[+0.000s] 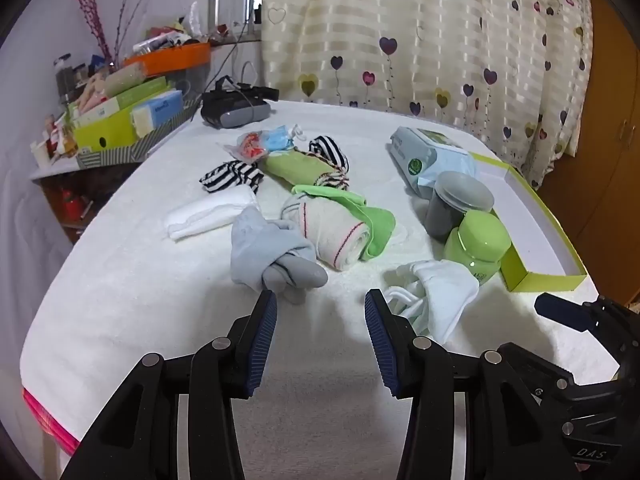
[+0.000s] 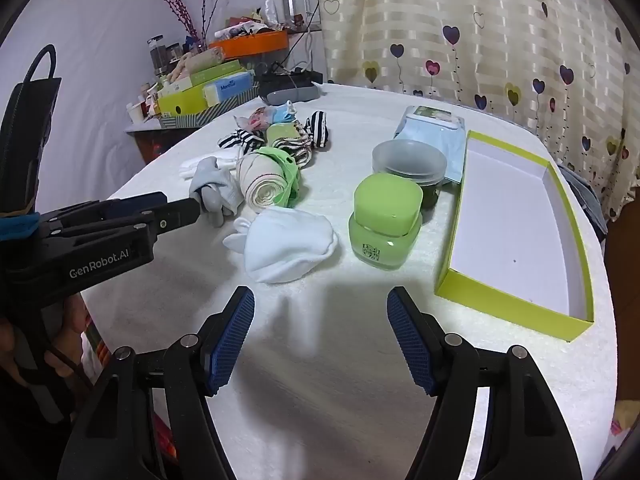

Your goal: Organize soft objects

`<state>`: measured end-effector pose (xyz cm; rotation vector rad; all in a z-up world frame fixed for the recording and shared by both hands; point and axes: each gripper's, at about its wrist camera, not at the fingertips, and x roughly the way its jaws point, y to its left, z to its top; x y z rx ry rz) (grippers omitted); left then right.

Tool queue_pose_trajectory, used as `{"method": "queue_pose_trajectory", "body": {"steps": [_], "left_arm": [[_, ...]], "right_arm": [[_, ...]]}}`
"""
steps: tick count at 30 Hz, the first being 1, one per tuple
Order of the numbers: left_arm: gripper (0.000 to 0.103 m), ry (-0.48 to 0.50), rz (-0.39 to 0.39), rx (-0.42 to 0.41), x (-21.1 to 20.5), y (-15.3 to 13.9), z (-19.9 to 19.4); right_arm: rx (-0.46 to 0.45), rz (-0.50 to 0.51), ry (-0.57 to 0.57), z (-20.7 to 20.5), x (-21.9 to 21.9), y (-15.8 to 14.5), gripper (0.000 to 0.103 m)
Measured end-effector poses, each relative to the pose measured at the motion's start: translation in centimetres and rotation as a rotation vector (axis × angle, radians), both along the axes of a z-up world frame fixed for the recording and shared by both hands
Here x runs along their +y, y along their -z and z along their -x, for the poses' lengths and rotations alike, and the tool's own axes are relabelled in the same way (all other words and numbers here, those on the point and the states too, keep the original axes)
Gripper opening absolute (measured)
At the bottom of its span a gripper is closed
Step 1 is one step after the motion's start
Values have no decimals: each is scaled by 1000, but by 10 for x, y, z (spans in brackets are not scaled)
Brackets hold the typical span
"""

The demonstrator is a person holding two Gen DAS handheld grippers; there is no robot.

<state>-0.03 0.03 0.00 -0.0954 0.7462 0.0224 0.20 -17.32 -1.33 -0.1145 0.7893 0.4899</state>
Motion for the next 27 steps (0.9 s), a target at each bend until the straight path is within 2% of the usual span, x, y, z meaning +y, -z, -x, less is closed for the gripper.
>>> {"method": "queue_pose_trajectory", "body": {"steps": [4,10,14,27], "left_arm": [[45,0,-21,2,0,-2,3],[45,-12,-19,2,1,13,2],[45,0,-23,20,0,2,-1],[45,-5,-18,31,-1,3,-1]], "right_arm": [[-2,-2,1,0,-1,0,70],[-4,-7,1,-4,-5,-1,70],[-6,-7,3,-5,-3,-1,70],[-8,-3,11,0,-2,-7,70]]}}
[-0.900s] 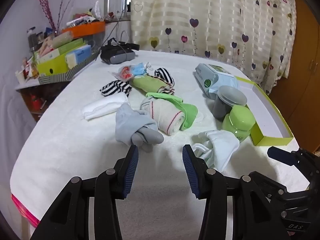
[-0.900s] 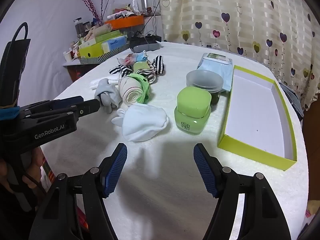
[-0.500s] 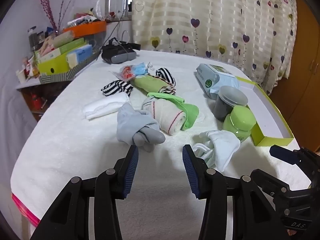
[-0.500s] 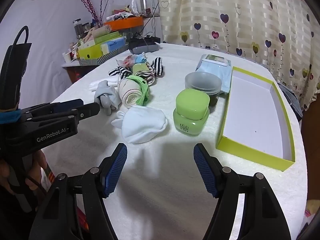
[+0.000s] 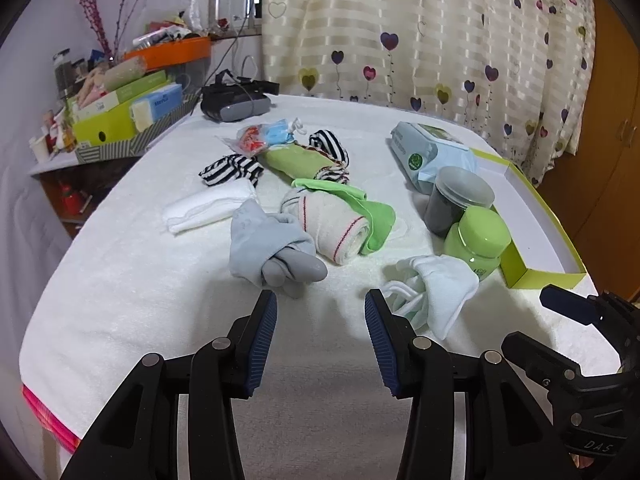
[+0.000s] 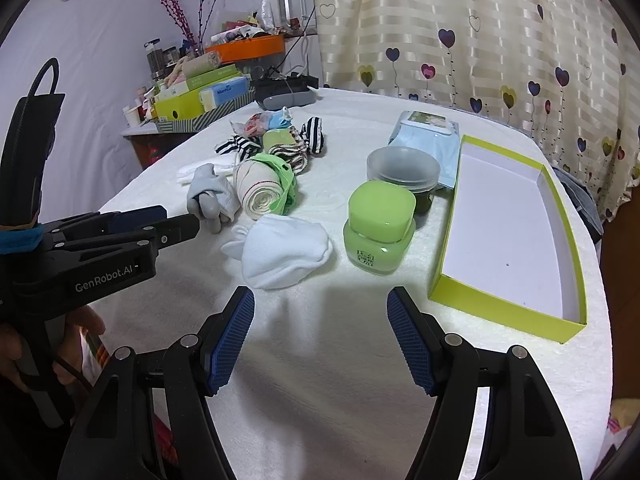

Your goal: Organize soft objects

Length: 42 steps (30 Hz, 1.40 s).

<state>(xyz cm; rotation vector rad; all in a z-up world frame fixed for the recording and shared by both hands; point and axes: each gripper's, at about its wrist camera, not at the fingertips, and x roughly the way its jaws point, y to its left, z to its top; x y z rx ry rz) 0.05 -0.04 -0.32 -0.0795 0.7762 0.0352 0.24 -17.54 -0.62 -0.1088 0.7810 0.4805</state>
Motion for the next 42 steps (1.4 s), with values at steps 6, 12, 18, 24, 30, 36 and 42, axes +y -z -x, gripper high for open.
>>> {"method": "queue_pose_trajectory", "body": {"steps": [6,12,18,24,30,36,42], "left_arm": [[45,19,-6,-12,-4,-3,1],[45,25,10,-12,-4,-3,0],[45,14,15,-18,-1,-4,0],[45,14,34,-20,2,-3,1],[45,15,49,-22,5,-3,2],[45,29,59,-23,7,-2,2],[45,29,72,-28,7,-2,2]], "right_arm": [[-7,-3,-3,0,0,1,70],[-6,-3,-4,0,0,0,70],[-9,-4,-3,0,1,-1,70],[-9,-5,-4,0,0,-1,70],[-10,-4,-5,0,0,-1,70],[-11,-5,-6,1,1,-2,70],[-16,-9,-5,0,3,-6,70]]}}
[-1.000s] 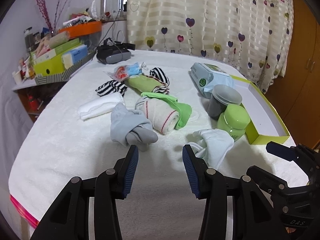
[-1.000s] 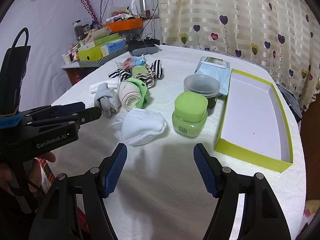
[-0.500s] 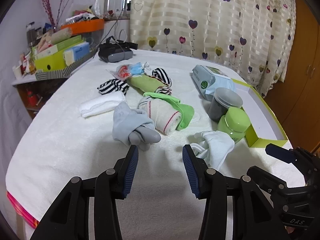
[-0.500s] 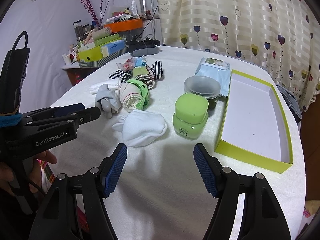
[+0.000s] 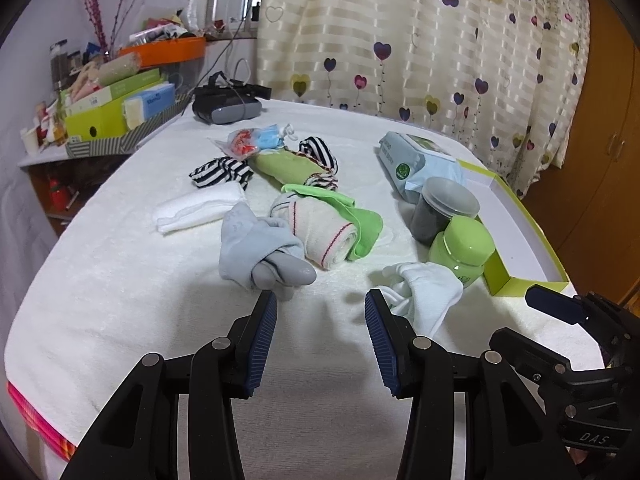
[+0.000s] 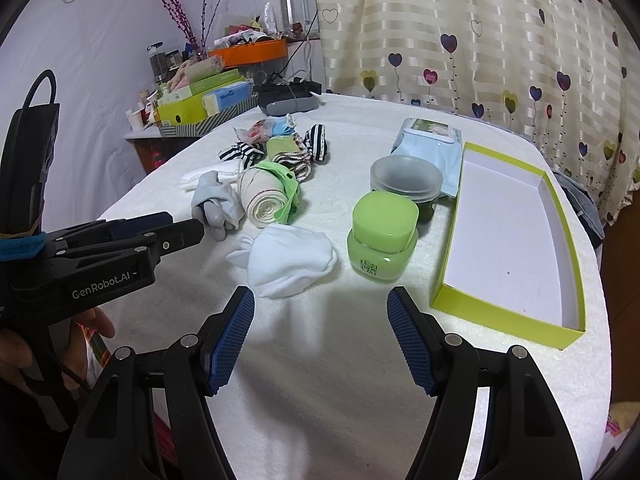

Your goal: Organize soft objects

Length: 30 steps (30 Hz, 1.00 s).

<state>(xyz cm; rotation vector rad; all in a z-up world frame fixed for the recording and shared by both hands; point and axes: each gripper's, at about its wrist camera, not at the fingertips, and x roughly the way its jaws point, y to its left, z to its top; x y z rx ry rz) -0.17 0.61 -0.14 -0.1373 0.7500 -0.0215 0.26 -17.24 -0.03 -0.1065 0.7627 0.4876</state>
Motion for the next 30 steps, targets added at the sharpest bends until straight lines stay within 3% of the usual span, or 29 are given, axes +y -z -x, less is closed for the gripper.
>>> {"method": "queue_pose_trajectory", "body": {"steps": [30], "left_arm": [[45,27,10,16,-4,-2,-4]], "right_arm": [[-1,-4,-3,-2,1,0,70]]}}
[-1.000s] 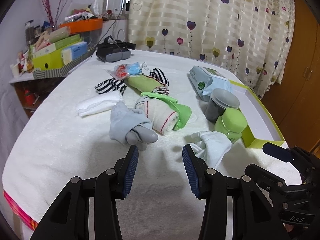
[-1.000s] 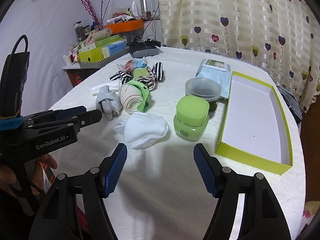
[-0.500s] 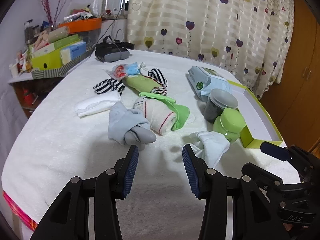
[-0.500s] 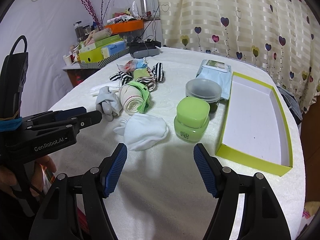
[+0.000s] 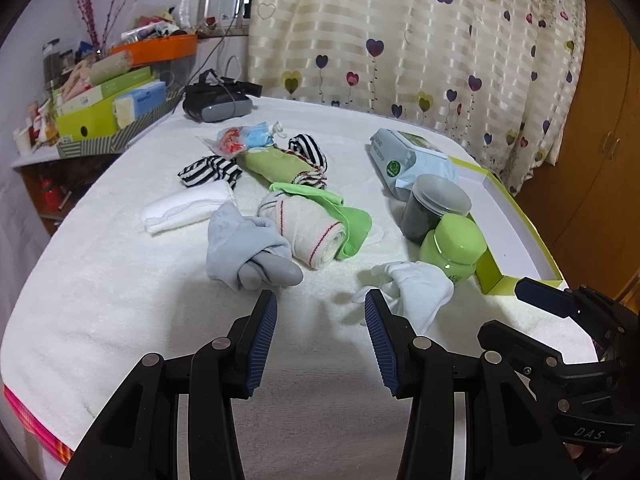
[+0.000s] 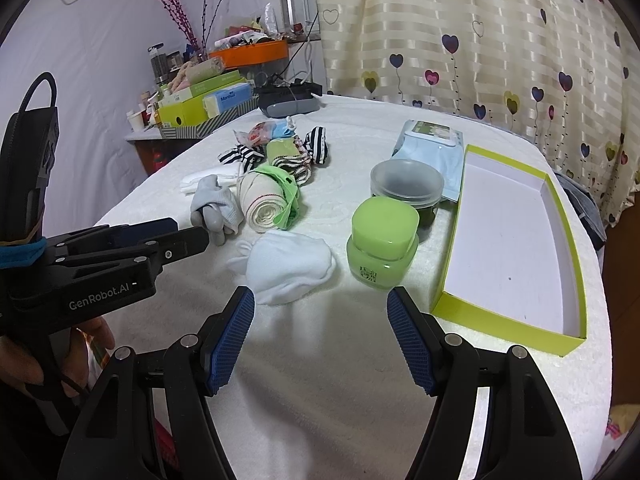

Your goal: Organize soft objects

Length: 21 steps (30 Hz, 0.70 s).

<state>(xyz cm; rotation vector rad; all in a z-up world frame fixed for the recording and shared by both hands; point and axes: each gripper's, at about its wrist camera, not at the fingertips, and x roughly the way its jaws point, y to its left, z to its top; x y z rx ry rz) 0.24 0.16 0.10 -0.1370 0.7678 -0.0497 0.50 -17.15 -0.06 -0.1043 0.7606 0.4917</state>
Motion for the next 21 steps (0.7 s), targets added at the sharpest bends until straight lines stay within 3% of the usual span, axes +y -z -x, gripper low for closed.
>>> {"method": "queue_pose_trajectory", "body": {"steps": [21], "left_arm": [[45,3,-8,8,-2,10,-2]], "right_arm": [[7,-3,2,-4,1,1,70]]}}
